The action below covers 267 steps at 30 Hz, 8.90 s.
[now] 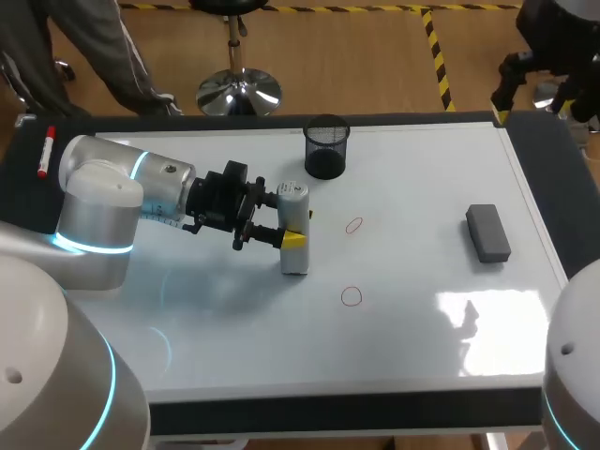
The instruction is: Pick up the inspection probe, press it on each red-marked spot on the whiteboard one by one, put down the probe, pick up the eraser, and wipe off all the red marks.
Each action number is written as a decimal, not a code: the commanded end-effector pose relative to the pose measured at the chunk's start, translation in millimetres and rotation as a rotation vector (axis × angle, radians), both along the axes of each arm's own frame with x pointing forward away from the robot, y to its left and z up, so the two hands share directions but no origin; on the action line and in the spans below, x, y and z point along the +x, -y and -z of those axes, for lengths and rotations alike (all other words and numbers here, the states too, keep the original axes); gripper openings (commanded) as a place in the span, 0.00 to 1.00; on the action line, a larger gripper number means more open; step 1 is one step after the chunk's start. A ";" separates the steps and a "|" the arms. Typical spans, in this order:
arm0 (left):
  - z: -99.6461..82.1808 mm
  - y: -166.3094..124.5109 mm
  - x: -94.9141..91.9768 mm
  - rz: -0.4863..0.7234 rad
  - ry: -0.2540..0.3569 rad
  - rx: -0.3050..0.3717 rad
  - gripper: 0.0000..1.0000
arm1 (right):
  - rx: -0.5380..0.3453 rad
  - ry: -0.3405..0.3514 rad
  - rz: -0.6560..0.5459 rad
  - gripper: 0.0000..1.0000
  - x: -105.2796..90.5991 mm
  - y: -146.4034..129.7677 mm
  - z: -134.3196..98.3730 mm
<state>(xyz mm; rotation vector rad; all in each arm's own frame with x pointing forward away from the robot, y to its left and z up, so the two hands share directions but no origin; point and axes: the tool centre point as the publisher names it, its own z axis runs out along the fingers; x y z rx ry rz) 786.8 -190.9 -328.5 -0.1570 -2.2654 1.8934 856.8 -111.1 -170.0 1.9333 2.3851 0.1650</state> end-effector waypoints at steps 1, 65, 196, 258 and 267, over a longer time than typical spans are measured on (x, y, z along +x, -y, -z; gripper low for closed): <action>9.5 -0.4 -1.4 -0.001 -0.001 -0.003 0.00 | 0.005 0.001 0.004 1.00 -3.0 1.3 4.0; 9.5 -0.4 -1.4 -0.001 -0.001 -0.003 0.00 | -0.009 0.024 0.172 1.00 -12.9 7.1 73.4; 9.5 -0.4 -1.4 -0.001 -0.001 -0.003 0.00 | -0.014 -0.065 0.189 0.00 -44.1 2.1 229.8; -69.0 -28.5 5.5 -0.003 0.062 -0.005 0.00 | -0.014 -0.065 0.189 0.00 -44.1 2.1 229.8; -70.8 -51.0 3.3 -0.013 0.068 -0.006 0.00 | -0.014 -0.065 0.189 0.00 -44.1 2.1 229.8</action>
